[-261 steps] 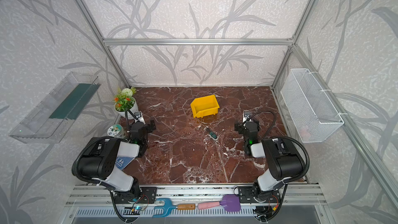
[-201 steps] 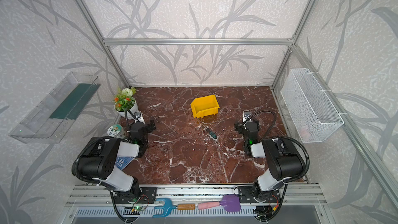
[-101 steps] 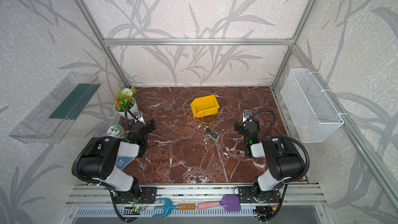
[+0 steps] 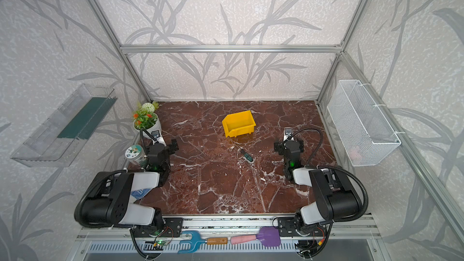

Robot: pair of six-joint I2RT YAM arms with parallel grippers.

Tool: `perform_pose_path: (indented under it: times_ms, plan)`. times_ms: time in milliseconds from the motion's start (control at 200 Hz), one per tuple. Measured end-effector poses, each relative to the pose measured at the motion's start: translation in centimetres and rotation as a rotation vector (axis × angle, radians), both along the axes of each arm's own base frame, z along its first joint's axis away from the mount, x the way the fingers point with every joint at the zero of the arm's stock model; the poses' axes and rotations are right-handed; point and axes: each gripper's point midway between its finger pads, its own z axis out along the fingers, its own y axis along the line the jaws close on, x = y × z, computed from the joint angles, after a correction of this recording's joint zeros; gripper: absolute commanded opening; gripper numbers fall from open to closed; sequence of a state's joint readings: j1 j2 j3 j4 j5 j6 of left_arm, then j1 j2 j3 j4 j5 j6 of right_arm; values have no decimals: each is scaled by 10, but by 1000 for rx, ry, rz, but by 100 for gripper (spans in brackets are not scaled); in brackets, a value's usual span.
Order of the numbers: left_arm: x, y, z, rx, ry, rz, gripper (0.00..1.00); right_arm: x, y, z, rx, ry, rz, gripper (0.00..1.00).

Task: Put the screwdriver in the bin
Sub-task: Rotate the bin at the top-center of the table.

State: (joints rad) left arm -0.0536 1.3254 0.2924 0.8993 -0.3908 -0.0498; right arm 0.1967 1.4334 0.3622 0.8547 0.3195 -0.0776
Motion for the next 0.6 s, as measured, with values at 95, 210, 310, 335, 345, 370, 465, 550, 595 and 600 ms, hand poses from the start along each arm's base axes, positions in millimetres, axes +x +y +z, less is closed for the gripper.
perform_pose_path:
  times_ms: [95,210,310,335,345,370,465,550,595,600]
  plan:
    - [-12,-2,47,-36,-136,-5,99,-5,3,25,7,-53,-1,99]
    - [-17,-21,65,-48,-184,-47,99,-12,-4,50,112,-101,-59,99]
    - [-15,-57,51,-39,-111,-146,99,-11,-1,67,245,-104,-62,99]
    - [-14,-67,48,-36,-89,-173,99,-9,2,70,279,-95,-53,99]
    - [-14,-71,48,-35,-83,-185,100,-8,3,72,285,-91,-50,99]
    - [-12,-80,45,-33,-63,-211,99,-5,7,75,318,-79,-41,99]
    - [-4,-118,44,-25,1,-310,99,5,30,80,426,-5,-14,99]
    - [4,-152,47,-31,59,-402,99,12,62,70,490,109,4,99]
    - [6,-168,46,-44,96,-443,99,13,82,60,502,176,16,98]
    - [6,-169,46,-45,99,-446,99,13,85,58,501,187,18,98]
